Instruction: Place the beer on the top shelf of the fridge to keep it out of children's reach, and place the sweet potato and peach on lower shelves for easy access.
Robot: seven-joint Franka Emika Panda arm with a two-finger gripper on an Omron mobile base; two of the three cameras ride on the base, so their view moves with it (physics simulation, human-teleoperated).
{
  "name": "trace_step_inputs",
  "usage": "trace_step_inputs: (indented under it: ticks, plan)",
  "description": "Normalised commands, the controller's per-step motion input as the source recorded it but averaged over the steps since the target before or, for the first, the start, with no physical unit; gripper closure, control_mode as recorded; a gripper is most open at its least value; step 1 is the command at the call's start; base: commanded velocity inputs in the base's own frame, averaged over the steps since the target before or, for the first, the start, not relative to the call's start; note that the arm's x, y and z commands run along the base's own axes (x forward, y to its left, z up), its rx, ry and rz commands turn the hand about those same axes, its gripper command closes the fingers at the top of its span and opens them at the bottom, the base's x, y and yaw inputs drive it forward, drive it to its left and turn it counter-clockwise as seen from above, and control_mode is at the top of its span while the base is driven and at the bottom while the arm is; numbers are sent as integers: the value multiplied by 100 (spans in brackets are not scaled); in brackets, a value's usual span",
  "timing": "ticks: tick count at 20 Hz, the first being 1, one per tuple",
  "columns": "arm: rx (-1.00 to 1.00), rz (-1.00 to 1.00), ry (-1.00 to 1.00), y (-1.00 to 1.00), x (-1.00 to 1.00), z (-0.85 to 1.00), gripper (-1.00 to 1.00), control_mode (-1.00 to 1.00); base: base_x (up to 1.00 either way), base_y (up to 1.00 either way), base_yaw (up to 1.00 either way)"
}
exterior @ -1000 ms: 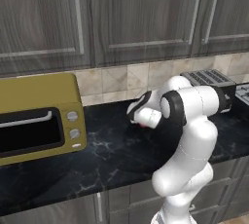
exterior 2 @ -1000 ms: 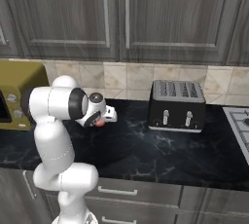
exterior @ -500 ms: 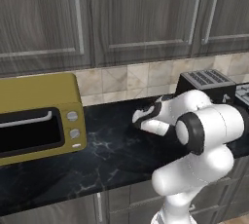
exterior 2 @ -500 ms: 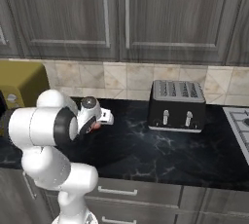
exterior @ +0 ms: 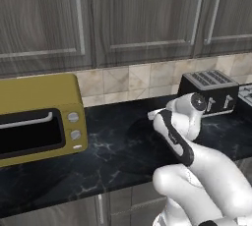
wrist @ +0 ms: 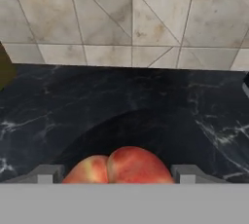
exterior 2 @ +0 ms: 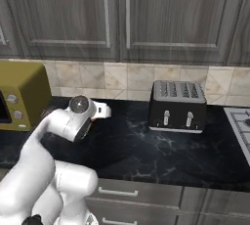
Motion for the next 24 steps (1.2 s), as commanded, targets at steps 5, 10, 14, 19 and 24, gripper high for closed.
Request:
trace_step_inputs:
  ticks: [5, 10, 14, 19, 24]
  plan:
    - [-2, 0, -4, -20, -93, 100, 100, -100, 0, 0, 0]
    - [-7, 0, 2, -10, -100, 82, 100, -100, 0, 0, 0]
    - [-8, 0, 5, -16, -97, 98, 100, -100, 0, 0, 0]
    - [-10, 0, 6, -13, -99, 59, 100, -100, 0, 0, 0]
    - [-13, 0, 1, 7, -71, 0, 100, -100, 0, 0, 0]
